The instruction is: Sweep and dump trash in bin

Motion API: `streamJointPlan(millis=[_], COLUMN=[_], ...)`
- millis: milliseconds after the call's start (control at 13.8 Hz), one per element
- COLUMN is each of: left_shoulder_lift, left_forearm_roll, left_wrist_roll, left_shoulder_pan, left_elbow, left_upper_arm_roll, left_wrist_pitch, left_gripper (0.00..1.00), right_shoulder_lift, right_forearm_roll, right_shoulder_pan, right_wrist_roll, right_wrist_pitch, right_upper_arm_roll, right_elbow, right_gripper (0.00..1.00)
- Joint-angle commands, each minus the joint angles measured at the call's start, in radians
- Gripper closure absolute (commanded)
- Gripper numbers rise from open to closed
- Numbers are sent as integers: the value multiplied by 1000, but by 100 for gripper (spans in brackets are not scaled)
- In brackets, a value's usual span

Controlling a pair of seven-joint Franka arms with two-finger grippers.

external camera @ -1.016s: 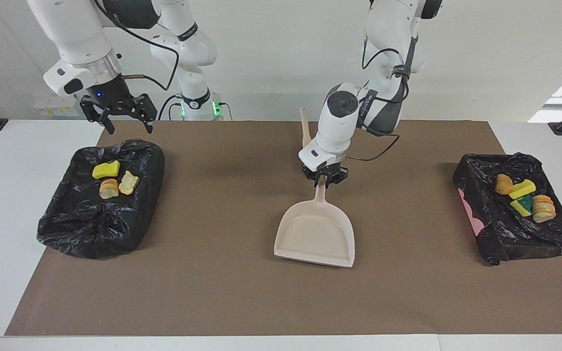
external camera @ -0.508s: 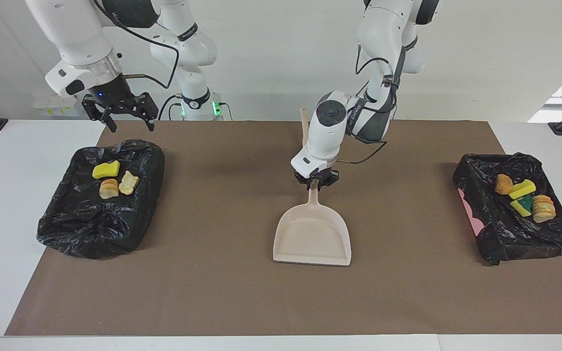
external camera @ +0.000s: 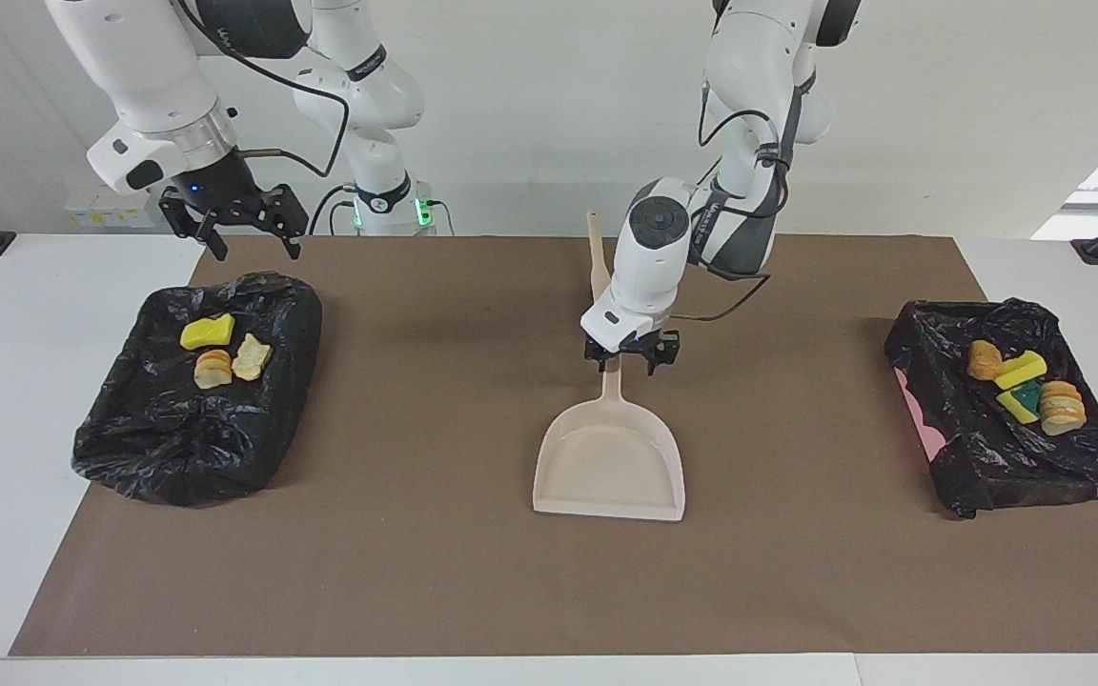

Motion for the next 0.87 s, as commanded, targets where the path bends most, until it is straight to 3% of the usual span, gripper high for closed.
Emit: streamJointPlan(millis=[0, 363, 581, 799], left_shoulder_lift=[-66, -293, -385, -424], left_forearm_roll=[69, 86, 82, 65], left_wrist_roll=[33, 304, 463, 560], left_shoulder_pan=[39, 227, 339, 430], left_elbow=[-8, -94, -90, -41], left_upper_arm_roll=[18, 17, 18, 24], left_wrist_pitch=[-60, -119, -215, -280], left_gripper=[0, 0, 0, 0], right_shoulder_lift=[8, 8, 8, 8], right_forearm_roll=[14, 7, 7, 9], right_shoulder_pan=[-4, -6, -14, -9], right_wrist_roll=[14, 17, 14, 14], right_wrist_pitch=[-15, -15, -15, -15], right_upper_arm_roll=[3, 2, 2, 3], right_elbow=[16, 16, 16, 16], right_gripper=[0, 0, 0, 0])
